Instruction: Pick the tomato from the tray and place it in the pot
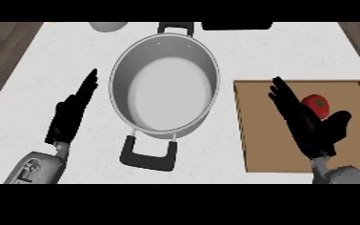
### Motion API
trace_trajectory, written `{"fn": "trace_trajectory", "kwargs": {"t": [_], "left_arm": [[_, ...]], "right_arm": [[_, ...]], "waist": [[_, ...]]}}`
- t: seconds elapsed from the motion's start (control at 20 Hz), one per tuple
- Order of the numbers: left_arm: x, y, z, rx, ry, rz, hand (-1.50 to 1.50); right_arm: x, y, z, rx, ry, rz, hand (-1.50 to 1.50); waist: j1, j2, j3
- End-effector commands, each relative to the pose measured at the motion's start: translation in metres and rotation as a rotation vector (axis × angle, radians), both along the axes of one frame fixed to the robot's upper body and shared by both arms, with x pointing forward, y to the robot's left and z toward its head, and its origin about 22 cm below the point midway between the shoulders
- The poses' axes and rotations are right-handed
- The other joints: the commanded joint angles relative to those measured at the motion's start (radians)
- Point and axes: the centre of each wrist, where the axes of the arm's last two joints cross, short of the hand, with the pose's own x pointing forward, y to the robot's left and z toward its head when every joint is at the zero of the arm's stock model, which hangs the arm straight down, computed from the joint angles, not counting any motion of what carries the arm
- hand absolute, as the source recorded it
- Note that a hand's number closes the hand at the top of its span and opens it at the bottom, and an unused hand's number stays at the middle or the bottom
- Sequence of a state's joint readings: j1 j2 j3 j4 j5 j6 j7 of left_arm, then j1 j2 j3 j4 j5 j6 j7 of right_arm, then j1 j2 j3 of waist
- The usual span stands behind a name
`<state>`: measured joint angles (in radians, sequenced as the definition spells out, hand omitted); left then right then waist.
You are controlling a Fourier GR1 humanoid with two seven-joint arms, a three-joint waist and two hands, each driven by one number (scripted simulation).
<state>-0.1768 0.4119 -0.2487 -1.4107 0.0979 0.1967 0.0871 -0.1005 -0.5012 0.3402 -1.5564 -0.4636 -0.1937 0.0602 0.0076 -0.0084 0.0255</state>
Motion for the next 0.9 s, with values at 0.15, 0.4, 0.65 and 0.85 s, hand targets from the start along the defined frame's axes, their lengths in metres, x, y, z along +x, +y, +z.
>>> {"fn": "trace_trajectory", "kwargs": {"t": [0.15,0.4,0.65,0.85], "left_arm": [[-0.010,0.054,0.005,0.081,-0.008,0.214,0.00],[-0.019,0.058,-0.004,0.062,0.025,0.268,0.00],[-0.030,0.065,-0.005,0.062,0.029,0.231,0.00],[-0.024,0.057,0.001,0.055,0.015,0.232,0.00]], "right_arm": [[-0.028,-0.079,-0.032,-0.017,0.177,-0.795,1.50],[-0.090,-0.176,-0.049,-0.622,0.197,-1.236,-1.50],[-0.099,-0.144,-0.069,-0.737,0.048,-1.465,-1.50],[-0.106,-0.114,-0.073,-0.669,0.116,-1.456,-1.50]], "waist": [[-0.066,-0.003,-0.030],[-0.073,0.017,-0.050],[-0.005,0.008,-0.039],[0.008,0.015,-0.039]]}}
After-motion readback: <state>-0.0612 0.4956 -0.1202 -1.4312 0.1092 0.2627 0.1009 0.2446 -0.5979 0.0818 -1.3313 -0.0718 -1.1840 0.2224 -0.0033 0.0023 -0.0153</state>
